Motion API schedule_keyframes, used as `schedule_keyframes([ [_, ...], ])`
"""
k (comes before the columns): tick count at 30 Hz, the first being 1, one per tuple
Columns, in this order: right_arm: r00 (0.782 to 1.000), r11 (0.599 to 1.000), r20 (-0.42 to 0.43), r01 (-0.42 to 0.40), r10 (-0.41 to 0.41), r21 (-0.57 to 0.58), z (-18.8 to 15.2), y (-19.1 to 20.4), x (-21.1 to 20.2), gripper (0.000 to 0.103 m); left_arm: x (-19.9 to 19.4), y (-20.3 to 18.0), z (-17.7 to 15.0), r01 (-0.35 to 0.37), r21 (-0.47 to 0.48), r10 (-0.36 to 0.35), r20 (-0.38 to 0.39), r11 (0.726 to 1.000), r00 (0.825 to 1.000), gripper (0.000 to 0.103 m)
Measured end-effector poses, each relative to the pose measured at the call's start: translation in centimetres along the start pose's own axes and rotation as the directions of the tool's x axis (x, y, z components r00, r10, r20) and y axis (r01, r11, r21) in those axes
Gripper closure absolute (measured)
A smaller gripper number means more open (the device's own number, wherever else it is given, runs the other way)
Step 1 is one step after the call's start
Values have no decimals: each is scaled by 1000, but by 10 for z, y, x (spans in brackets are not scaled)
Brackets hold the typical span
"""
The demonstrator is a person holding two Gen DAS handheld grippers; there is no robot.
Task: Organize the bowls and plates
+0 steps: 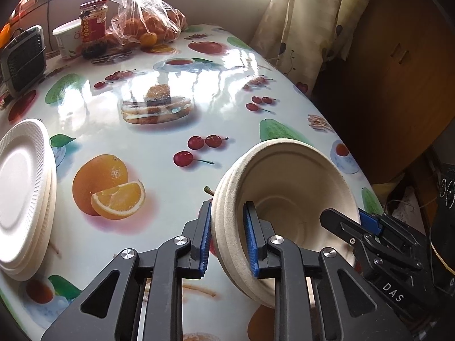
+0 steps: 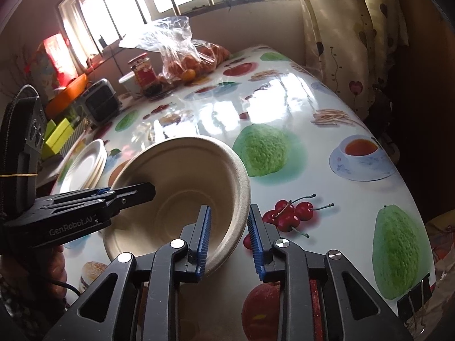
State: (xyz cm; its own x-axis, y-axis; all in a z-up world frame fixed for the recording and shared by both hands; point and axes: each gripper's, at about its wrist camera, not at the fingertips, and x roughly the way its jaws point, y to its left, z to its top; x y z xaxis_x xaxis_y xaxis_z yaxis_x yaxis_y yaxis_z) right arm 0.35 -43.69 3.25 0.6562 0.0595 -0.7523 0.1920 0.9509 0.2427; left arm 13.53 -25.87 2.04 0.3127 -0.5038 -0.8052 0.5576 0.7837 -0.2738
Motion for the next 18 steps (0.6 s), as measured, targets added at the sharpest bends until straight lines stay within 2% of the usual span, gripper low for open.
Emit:
schedule_keyframes([
  [18, 1000, 1000, 3, 6, -6, 8, 2, -1, -2, 82, -2, -1, 1, -9, 2, 9, 0, 1000, 1000, 81],
])
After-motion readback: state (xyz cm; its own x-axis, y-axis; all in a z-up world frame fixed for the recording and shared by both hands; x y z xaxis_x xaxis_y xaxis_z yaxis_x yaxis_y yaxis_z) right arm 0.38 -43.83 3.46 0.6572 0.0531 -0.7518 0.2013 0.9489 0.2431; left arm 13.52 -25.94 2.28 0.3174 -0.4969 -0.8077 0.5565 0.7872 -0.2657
